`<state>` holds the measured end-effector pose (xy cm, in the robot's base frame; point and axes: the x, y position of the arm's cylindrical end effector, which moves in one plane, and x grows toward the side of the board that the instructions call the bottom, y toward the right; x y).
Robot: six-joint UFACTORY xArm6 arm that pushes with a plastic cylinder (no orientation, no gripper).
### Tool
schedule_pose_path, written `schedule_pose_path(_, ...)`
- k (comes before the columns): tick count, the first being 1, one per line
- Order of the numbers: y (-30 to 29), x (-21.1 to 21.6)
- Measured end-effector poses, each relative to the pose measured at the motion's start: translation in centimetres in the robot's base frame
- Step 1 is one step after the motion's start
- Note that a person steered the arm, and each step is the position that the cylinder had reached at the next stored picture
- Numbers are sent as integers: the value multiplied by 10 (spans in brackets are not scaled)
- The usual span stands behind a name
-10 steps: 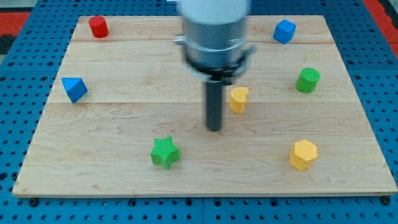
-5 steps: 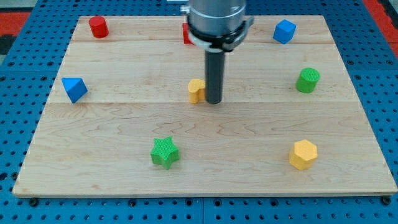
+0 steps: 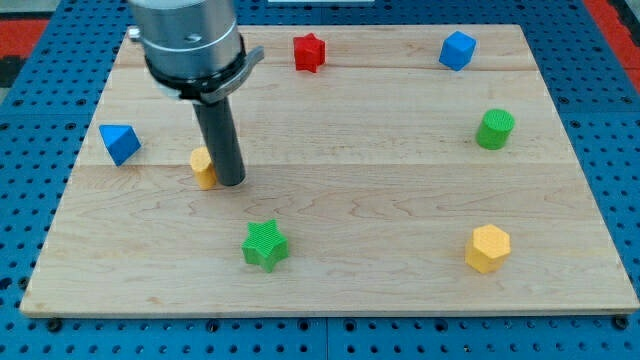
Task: Place the yellow heart at the bottom left
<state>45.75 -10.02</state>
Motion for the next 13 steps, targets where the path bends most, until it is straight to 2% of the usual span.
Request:
schedule_pose_path(1,-6,-26)
schedule_pose_path(2,-44,-17)
schedule_pose_path(4,-72,-26)
schedule_pose_path(6,-109,41)
schedule_pose_path(8,-119,-16)
schedule_pose_path(9,-152,-13)
schedule_pose_path(11,-151,47)
schedule_pose_path(13,-119,76)
